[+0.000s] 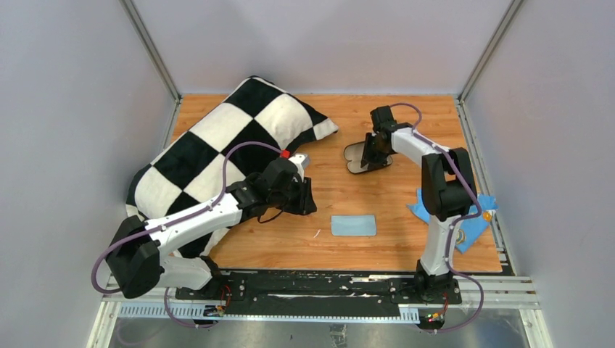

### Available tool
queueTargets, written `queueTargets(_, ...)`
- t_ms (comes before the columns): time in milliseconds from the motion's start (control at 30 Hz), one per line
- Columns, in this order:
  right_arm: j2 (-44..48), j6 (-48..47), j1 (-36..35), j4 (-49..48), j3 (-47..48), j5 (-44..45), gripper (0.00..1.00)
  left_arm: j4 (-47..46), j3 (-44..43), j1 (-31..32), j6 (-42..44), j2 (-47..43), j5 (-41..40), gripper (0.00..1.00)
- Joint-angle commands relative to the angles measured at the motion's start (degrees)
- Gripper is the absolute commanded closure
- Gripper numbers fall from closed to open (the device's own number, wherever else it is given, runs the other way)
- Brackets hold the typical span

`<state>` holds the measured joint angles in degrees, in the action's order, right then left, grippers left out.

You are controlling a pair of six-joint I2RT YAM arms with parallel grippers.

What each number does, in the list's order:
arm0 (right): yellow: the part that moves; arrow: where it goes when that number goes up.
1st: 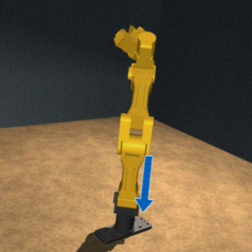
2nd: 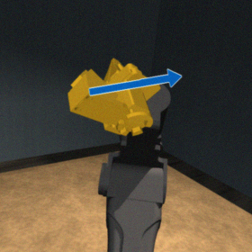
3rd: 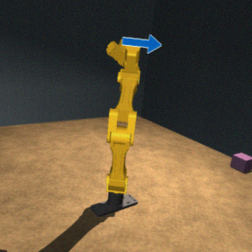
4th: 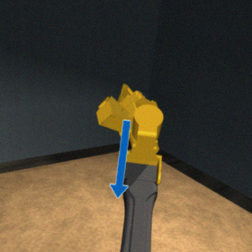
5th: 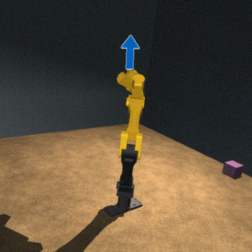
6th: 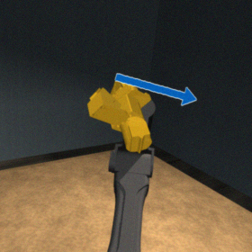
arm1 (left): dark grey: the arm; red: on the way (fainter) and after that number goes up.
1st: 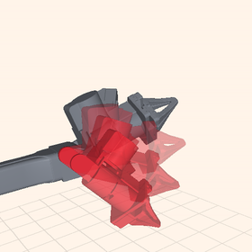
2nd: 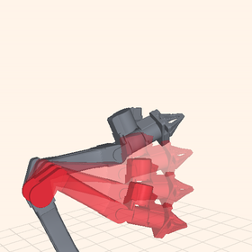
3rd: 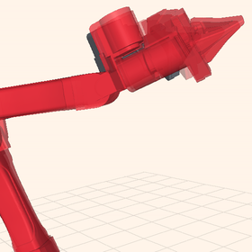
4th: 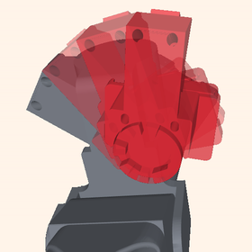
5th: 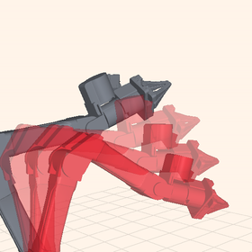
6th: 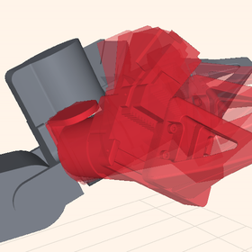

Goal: Organize the sunglasses
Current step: Move the sunglasses case at the center of the board.

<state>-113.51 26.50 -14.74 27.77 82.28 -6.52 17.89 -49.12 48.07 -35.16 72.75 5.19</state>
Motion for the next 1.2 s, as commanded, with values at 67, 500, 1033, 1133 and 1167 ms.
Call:
queueTargets(67, 6.58, 1.99, -1.34, -2.58, -9.04, -1.6, 0.67, -1.87, 0.08, 0.01, 0.15, 1.19, 0.97, 0.62)
queueTargets(500, 16.97, 3.47, -8.99, -3.08, -17.77, -1.85, 0.69, -0.64, -0.88, 0.02, -0.2, 3.39, -0.92, 0.62)
queueTargets(1033, 35.06, -0.69, -11.08, 4.72, -21.04, 9.3, 0.55, -0.03, -0.14, 0.94, -1.3, 3.42, -2.08, 0.61)
queueTargets(1133, 40.55, -0.18, -11.01, 6.38, -27.7, 9.75, 0.51, 0.19, -0.71, 3.51, -2.68, 5.26, -4.57, 0.59)
queueTargets(1167, 42.83, 0.27, -11.01, 6.76, -30.03, 9.86, 0.45, 0.21, -0.79, 4.08, -3.51, 5.96, -4.74, 0.58)
